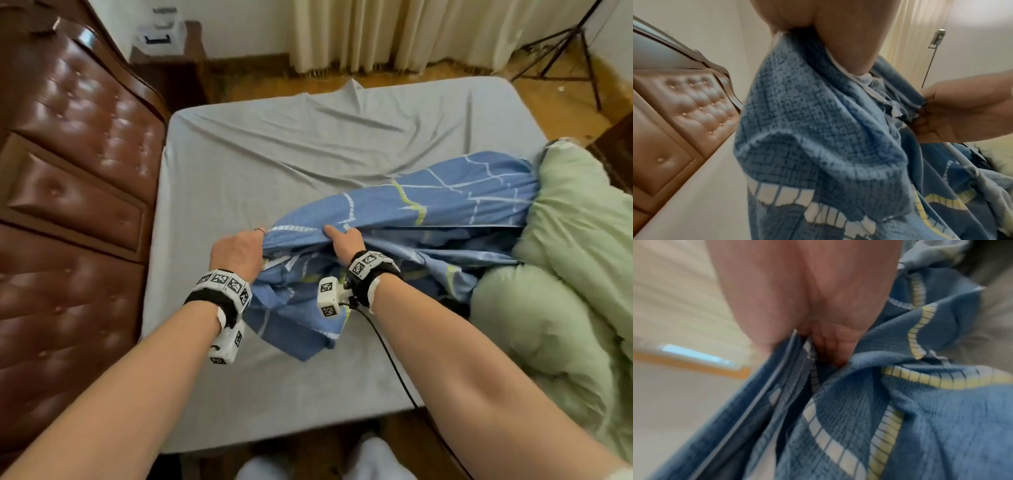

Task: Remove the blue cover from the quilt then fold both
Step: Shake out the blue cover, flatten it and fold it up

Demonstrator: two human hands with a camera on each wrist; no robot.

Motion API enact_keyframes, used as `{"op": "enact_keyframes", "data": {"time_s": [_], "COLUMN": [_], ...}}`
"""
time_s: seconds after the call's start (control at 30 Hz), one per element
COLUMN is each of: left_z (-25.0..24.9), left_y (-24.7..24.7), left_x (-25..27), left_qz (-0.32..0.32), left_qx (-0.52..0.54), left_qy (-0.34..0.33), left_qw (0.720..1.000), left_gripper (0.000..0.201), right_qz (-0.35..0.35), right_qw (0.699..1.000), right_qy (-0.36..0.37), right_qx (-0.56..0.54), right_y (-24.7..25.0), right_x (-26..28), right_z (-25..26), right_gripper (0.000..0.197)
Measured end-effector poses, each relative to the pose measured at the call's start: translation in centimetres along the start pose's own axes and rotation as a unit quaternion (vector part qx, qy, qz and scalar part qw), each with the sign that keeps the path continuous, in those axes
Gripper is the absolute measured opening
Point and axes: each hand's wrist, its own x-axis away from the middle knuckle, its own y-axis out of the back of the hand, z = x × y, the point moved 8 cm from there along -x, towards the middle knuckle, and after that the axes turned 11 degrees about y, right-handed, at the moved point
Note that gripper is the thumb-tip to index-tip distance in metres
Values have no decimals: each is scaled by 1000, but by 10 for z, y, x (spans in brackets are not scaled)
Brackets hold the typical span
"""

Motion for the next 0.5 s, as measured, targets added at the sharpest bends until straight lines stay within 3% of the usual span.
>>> {"op": "enact_keyframes", "data": {"time_s": [0.1,0.17,0.27,0.37,0.43,0.5], "left_z": [75,129,213,300,351,387], "left_y": [-3,-4,6,24,33,38], "left_x": [-2,0,5,15,26,37], "left_qz": [5,4,-16,-41,-65,-82], "left_qx": [22,34,30,55,100,149], "left_qy": [23,47,86,150,198,233], "left_qw": [999,998,996,986,973,957], "left_gripper": [31,30,30,33,33,36], "right_qz": [51,61,116,166,175,157], "right_qw": [982,964,899,846,837,857], "right_qy": [8,60,163,267,318,328], "right_qx": [181,252,391,430,410,364], "right_y": [-69,-121,-212,-300,-350,-390], "right_x": [11,16,34,55,65,79], "right_z": [37,63,107,159,190,217], "right_gripper": [36,33,34,34,33,33]}}
